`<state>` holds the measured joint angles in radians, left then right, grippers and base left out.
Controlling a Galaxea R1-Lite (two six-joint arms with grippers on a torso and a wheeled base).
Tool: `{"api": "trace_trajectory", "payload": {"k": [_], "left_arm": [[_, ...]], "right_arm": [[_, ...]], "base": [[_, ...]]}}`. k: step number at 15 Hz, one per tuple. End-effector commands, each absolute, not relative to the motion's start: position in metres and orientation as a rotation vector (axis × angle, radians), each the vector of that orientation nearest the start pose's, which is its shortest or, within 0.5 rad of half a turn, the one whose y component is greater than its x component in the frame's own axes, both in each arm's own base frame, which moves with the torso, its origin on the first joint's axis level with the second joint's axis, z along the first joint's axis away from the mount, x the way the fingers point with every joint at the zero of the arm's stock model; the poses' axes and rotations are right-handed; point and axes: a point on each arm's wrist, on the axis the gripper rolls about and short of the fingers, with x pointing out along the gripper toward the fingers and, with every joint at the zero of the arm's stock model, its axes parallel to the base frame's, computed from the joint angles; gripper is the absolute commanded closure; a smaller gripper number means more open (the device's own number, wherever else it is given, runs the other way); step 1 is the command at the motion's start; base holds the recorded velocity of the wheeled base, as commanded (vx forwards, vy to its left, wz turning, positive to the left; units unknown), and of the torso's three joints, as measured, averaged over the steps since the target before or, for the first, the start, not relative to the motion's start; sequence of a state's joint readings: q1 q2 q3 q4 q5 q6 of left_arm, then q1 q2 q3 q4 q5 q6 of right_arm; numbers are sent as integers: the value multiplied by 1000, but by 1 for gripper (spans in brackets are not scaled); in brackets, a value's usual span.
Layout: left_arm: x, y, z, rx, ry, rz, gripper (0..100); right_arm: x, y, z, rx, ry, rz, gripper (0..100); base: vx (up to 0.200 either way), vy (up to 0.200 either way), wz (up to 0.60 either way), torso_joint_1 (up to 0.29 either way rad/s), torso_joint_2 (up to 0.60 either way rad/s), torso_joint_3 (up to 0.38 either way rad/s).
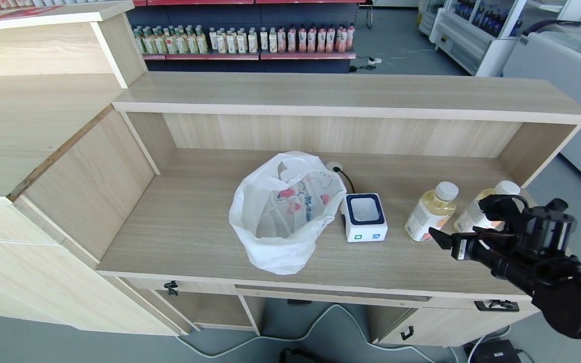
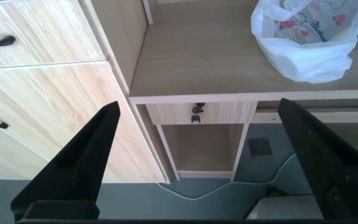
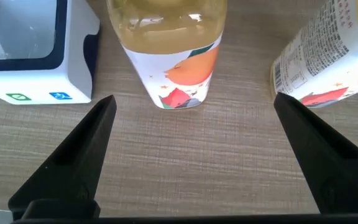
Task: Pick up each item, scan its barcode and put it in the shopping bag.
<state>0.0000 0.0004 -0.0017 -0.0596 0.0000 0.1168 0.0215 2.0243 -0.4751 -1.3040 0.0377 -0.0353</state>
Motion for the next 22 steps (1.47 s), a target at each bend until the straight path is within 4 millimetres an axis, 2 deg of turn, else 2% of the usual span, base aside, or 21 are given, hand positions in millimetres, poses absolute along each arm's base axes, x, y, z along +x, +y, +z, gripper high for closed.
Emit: {"api": "trace_trajectory", "payload": {"k": [1, 4, 7, 12, 22], "left_arm": [[-23, 0, 82, 117, -61, 4, 0], [-23, 0, 82, 117, -61, 4, 0], [-23, 0, 82, 117, -61, 4, 0], [-23, 0, 82, 117, -61, 4, 0], [-23, 0, 82, 117, -63, 4, 0]], "right_arm": [[317, 10, 65, -38, 260, 93, 0], [318, 13, 62, -50, 263, 130, 0], [324, 15, 69, -68, 229, 187, 0], [339, 14, 75, -197, 197, 193, 0], [357, 18, 62, -214, 212, 203, 0]], "base": [[0, 0, 0, 0, 0, 0], [0, 0, 0, 0, 0, 0], [0, 0, 0, 0, 0, 0], [0, 0, 0, 0, 0, 0], [0, 0, 0, 0, 0, 0]]}}
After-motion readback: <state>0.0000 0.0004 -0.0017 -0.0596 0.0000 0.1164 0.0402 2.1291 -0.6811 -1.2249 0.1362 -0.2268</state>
